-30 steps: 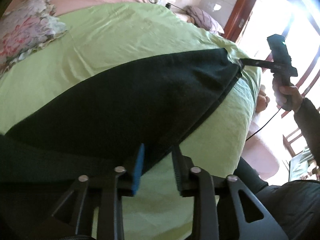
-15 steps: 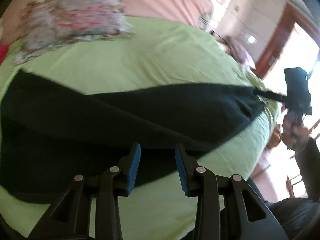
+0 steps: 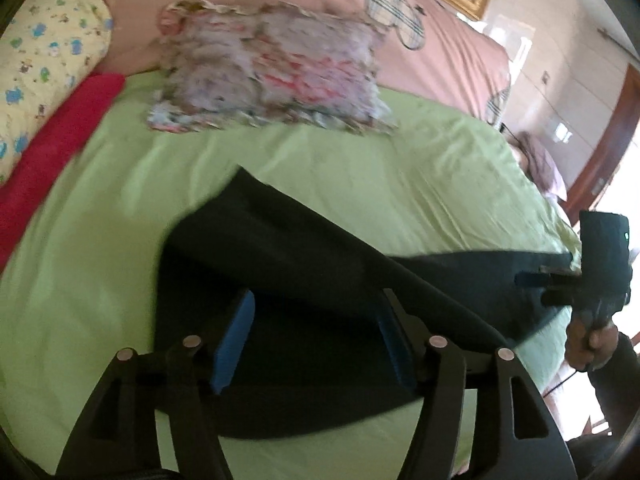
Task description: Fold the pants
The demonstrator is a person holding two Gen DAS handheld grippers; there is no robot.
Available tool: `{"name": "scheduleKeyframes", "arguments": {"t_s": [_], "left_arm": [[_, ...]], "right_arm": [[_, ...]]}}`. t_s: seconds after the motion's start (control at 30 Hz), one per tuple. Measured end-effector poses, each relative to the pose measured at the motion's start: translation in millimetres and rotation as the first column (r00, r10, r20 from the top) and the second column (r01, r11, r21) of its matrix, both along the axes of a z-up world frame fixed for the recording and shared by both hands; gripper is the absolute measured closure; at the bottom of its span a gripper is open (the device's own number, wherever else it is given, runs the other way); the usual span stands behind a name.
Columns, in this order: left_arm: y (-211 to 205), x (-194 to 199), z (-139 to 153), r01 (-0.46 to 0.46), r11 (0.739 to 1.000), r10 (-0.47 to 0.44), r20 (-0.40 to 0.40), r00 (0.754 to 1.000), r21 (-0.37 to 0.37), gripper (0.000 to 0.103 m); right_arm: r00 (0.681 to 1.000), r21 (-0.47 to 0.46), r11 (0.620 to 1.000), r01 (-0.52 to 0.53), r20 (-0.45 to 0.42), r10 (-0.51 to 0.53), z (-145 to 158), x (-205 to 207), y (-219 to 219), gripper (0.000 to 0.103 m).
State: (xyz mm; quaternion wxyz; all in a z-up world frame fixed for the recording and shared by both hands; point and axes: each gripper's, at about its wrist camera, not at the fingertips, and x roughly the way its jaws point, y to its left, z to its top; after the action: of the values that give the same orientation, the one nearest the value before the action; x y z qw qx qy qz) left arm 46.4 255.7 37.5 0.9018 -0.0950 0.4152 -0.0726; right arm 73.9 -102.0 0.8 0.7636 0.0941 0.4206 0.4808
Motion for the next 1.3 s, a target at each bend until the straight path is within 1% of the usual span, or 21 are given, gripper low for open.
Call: {"name": "scheduleKeyframes", "arguments": {"t_s": [0.07,0.13,0.2,0.4,0.5,0.57,0.6,0.67,0.73,0.77,0.8,0.83,0.87,0.9,0.93,1.03,1.17,1.23,1.3], "left_arm": [[16.1,12.6,2.9,-0.009,1.0,0.009,-0.001,1.0,-0.001,0.034],[28.1,24.4,3.6,-0.012,1.0,0.012,-0.012,1.0,-0.001,0.028],[39.0,41.8,2.6,-0.005,1.0,0.004,-0.036,0.999,-0.011,0.027],[58.7,89.5,-10.2,0.08,0.996,-0.084,-0.104,0.991,-0.04,0.024],[66.2,113.8,-24.8,0.107,0.991,-0.119,-0.165,0.979,-0.08,0.024],[68.3,122.3,-32.4,0.119,0.987,-0.137,-0.188,0.973,-0.105,0.024],[69.2,126.5,-36.3,0.136,0.982,-0.16,-0.197,0.967,-0.131,0.024],[67.3,130.9,-41.0,0.154,0.976,-0.184,-0.198,0.963,-0.156,0.029],[62.1,132.6,-42.2,0.187,0.971,-0.215,-0.194,0.957,-0.152,0.05],[57.9,131.3,-40.6,0.194,0.974,-0.213,-0.185,0.959,-0.114,0.053],[55.1,128.9,-39.0,0.201,0.976,-0.214,-0.174,0.961,-0.089,0.064],[53.3,125.3,-36.8,0.209,0.974,-0.22,-0.163,0.962,-0.081,0.081],[53.1,123.3,-35.3,0.207,0.975,-0.217,-0.156,0.964,-0.077,0.087],[54.1,119.5,-32.6,0.202,0.977,-0.211,-0.143,0.967,-0.075,0.089],[55.4,115.1,-29.6,0.198,0.977,-0.206,-0.128,0.97,-0.075,0.092],[56.3,93.1,-16.6,0.183,0.981,-0.187,-0.076,0.979,-0.057,0.094],[59.4,58.5,-2.3,0.16,0.986,-0.161,-0.013,0.987,-0.046,0.095],[62.2,38.1,-1.0,0.133,0.99,-0.132,0.016,0.991,-0.043,0.095],[67.0,22.3,-5.4,0.107,0.993,-0.106,0.028,0.994,-0.055,0.095]], "right_arm": [[1.0,0.005,1.0,-0.022,-0.002,0.022,0.9,4.2,15.2,0.046],[0.999,0.006,0.999,-0.052,-0.005,0.052,1.8,9.3,31.6,0.046],[0.998,0.003,0.998,-0.067,-0.013,0.067,1.8,14.7,44.0,0.046],[0.991,-0.016,0.992,-0.127,-0.035,0.126,-6.0,27.8,82.7,0.046],[0.988,-0.036,0.988,-0.151,-0.048,0.149,-13.6,33.1,98.8,0.046],[0.986,-0.052,0.986,-0.161,-0.056,0.159,-17.6,36.5,108.3,0.046],[0.985,-0.058,0.984,-0.169,-0.058,0.165,-19.4,37.5,112.8,0.046],[0.984,-0.074,0.982,-0.174,-0.059,0.17,-22.7,39.8,119.5,0.046],[0.982,-0.078,0.98,-0.181,-0.068,0.175,-26.1,41.5,123.1,0.046],[0.981,-0.079,0.98,-0.185,-0.071,0.18,-27.7,42.2,125.1,0.046],[0.98,-0.086,0.978,-0.189,-0.072,0.183,-29.2,42.4,127.9,0.048],[0.979,-0.091,0.976,-0.197,-0.069,0.191,-30.3,41.7,130.7,0.057],[0.978,-0.095,0.974,-0.205,-0.068,0.199,-30.5,40.1,132.7,0.081],[0.976,-0.102,0.971,-0.214,-0.068,0.208,-31.2,38.5,135.4,0.093],[0.977,-0.11,0.971,-0.213,-0.056,0.208,-30.0,36.0,136.7,0.094],[0.977,-0.108,0.971,-0.214,-0.007,0.214,-20.5,24.9,136.8,0.096],[0.969,-0.11,0.966,-0.233,0.052,0.24,-9.2,4.3,136.5,0.096],[0.965,-0.132,0.963,-0.237,0.087,0.249,-6.3,-8.1,137.0,0.096],[0.956,-0.162,0.954,-0.251,0.114,0.27,-7.8,-20.5,140.0,0.096]]}}
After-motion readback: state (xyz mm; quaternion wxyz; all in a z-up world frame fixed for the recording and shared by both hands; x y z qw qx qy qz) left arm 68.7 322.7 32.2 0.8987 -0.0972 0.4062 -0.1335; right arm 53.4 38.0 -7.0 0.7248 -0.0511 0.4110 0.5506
